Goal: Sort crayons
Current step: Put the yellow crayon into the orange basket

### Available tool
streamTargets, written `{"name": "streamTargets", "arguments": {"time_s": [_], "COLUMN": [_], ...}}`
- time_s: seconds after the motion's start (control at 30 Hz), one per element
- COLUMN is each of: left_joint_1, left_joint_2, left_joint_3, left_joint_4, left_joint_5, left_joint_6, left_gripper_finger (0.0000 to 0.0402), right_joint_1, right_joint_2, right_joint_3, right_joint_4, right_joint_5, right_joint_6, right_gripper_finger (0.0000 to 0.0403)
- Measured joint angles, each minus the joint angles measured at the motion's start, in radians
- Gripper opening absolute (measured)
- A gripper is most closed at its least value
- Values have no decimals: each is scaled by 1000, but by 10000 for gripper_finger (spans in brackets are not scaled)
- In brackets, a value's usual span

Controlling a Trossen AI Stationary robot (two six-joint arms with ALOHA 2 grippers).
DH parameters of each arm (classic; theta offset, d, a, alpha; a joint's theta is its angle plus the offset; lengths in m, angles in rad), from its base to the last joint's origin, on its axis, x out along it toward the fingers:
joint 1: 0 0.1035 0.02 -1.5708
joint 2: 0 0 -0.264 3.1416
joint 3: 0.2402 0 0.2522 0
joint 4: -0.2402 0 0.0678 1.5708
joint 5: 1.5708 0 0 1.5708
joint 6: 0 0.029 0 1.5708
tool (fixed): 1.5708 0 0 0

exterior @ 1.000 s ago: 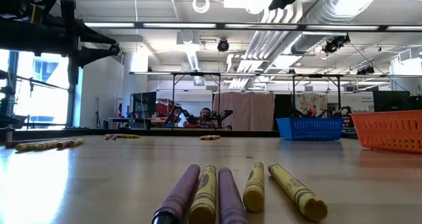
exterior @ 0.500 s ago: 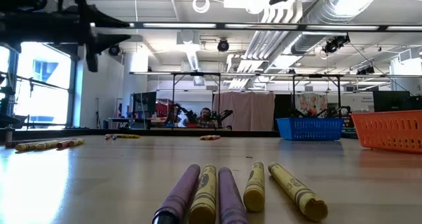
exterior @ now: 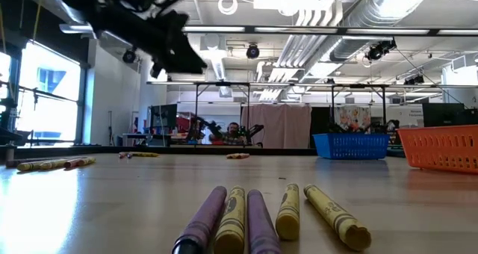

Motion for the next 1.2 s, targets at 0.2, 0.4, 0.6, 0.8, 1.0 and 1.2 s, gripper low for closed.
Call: {"name": "streamTargets", "arguments": {"time_s": [0.2,0.4,0.6,0.8,1.0,1.2], "left_joint_1": [45,67,71,71,71,78], "left_joint_2": [203,390,569,698,763,777], "left_joint_3": [74,154,254,341,422,473], "left_joint_4": [-26,-20,-26,-28,-45,-69], "left_joint_5": [-30,-138,-186,-198,-199,-254], "left_joint_6": [27,48,68,68,67,78], "left_gripper_finger": [106,106,106,106,106,106], "right_joint_1": [-23,-71,-106,-131,-148,-152], "right_joint_2": [-30,-10,22,33,33,33], "right_joint_3": [0,-28,-30,-30,-30,-30], "right_joint_4": [-245,-291,-289,-288,-289,-295], "right_joint_5": [-153,-242,-243,-275,-301,-319], "right_joint_6": [282,377,378,378,378,358], "right_gripper_finger": [84,84,84,84,84,84]}}
